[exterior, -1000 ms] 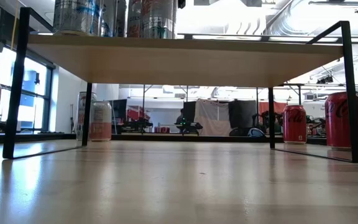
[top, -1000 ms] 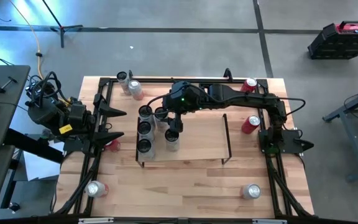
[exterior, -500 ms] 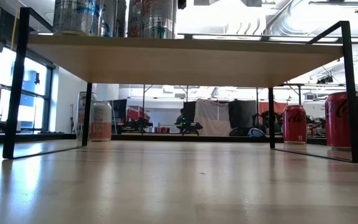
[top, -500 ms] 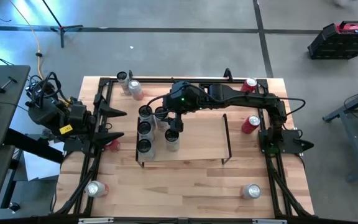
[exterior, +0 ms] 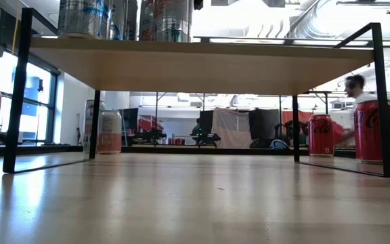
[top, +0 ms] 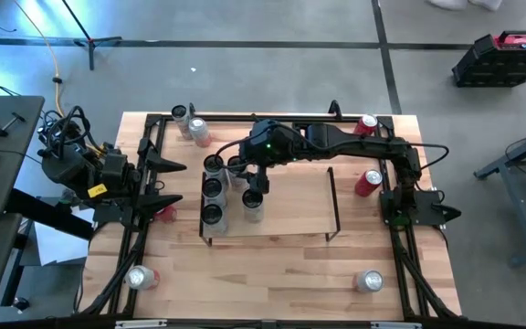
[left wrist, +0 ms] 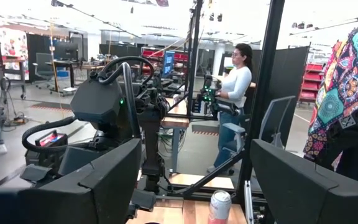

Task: Place canned beverage on shelf
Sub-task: Adjust the white pink soda cans on the shelf

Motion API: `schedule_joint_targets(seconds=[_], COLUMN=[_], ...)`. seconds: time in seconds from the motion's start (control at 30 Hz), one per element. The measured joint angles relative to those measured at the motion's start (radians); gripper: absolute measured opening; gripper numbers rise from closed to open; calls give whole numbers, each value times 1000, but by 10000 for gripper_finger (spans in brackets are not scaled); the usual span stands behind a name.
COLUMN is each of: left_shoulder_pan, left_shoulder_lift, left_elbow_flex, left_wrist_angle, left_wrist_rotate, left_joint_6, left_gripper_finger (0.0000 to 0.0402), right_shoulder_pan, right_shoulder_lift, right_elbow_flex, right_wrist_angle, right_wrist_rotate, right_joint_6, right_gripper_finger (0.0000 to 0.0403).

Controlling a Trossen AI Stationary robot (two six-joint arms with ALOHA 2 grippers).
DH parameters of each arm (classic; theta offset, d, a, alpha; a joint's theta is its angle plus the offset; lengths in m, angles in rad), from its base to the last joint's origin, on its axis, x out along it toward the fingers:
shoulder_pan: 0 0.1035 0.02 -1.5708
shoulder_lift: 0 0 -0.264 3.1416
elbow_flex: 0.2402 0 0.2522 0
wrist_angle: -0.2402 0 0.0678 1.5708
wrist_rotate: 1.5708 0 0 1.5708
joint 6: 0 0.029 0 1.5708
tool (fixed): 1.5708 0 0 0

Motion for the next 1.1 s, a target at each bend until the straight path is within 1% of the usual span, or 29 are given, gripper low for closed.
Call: schedule_joint_targets(seconds=[0.3,0.6,0.77,0.87,1.0,1.1], left_shoulder_pan=[0,0,0,0,-1,-1], left_shoulder_lift=[0,0,0,0,2,8], left_elbow_flex=[0,0,0,0,0,0], left_wrist_angle=[0,0,0,0,0,1], left_wrist_rotate=[0,0,5,46,99,128], left_joint_6=[0,5,-16,-18,-18,-9], left_gripper_finger=[291,291,291,291,291,291], right_shoulder_pan=[2,45,130,196,285,349], right_shoulder_lift=[-7,-76,-122,-158,-204,-211], right_elbow_flex=[0,0,0,0,0,0], right_wrist_angle=[17,46,44,2,-99,-173], right_wrist_rotate=[-4,-9,-14,-2,79,139], right_joint_6=[-4,11,3,-5,34,85], right_gripper_finger=[339,339,339,339,339,339])
